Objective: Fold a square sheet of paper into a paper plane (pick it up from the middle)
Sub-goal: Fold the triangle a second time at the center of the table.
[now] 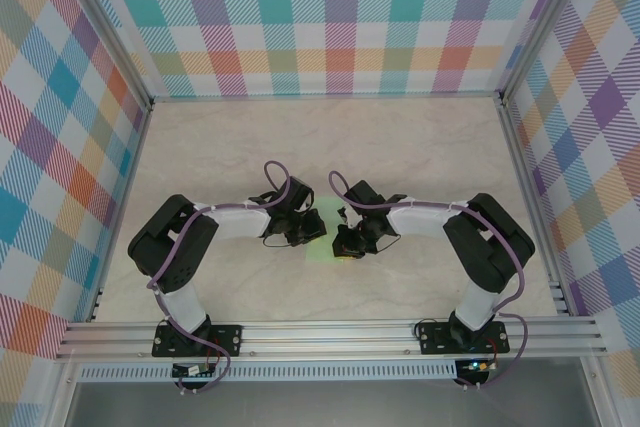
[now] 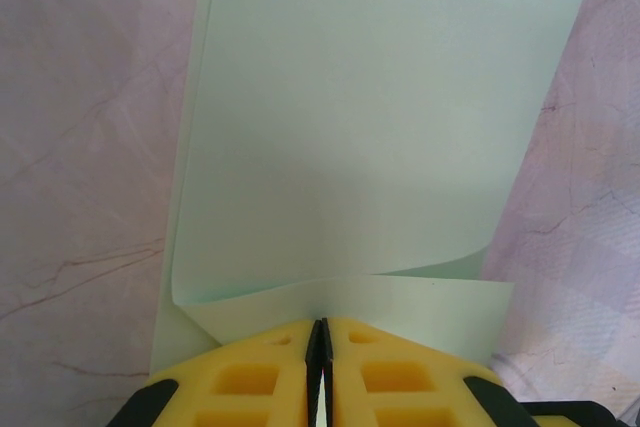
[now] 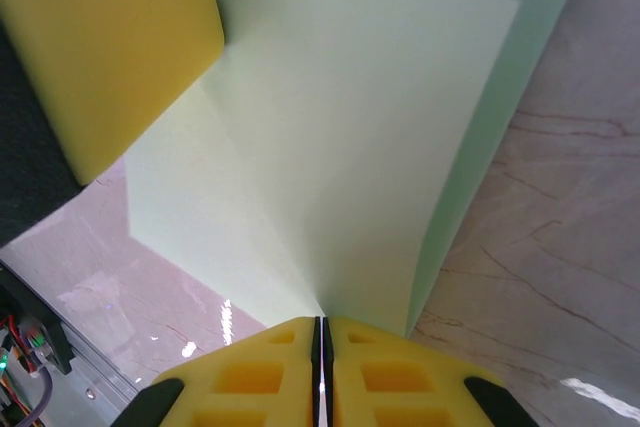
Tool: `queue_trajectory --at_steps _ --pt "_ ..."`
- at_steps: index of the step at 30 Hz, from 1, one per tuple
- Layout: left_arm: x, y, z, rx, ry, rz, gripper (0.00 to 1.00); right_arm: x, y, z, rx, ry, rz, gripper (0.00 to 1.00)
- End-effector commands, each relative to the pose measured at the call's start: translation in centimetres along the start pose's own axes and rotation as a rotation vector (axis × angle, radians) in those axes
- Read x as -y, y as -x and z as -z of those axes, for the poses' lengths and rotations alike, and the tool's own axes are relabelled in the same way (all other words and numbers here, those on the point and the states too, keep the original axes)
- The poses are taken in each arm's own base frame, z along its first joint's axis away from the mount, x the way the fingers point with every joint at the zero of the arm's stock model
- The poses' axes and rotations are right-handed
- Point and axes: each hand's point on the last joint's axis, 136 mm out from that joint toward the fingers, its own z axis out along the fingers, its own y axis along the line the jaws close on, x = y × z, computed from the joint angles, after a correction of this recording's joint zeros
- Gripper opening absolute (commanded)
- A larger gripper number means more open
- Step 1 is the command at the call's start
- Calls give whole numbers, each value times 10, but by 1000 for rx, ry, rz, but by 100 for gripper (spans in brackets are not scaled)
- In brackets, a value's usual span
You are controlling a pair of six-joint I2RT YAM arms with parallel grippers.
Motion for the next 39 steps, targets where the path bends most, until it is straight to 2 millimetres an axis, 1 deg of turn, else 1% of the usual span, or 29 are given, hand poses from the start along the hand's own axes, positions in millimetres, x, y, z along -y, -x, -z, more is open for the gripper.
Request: queue_trajectory --at_steps 1,13,17,23,26,28,30,31,33,36,39 --pt "-41 -18 -10 -51 157 40 13 6 -10 -6 -42 1 -35 12" --pt "-44 -18 -10 -49 166 42 13 20 -23 -9 -67 -28 -57 12" --pt "-47 -19 -9 -49 182 46 12 28 -31 -8 -79 -54 -66 12" --pt "-51 -19 -9 -51 199 47 13 41 -51 -7 -111 -67 -91 12" --pt "-52 -20 -10 -52 203 49 12 40 -58 -4 -117 -49 -89 12" --pt "-51 -20 -11 -55 199 48 12 30 -53 3 -93 -27 -62 12" --pt "-51 -20 -11 -55 195 46 12 17 -41 13 -41 -7 -25 12" --pt "-50 -20 -11 -55 192 46 12 7 -32 20 -7 10 -2 12" --pt "-48 -19 -11 -54 188 45 12 -8 -17 26 39 36 35 13" --pt "-48 -19 -11 -56 188 45 12 -18 2 23 65 44 47 12" --pt "-47 -19 -11 -59 181 47 12 -16 15 17 88 20 49 12"
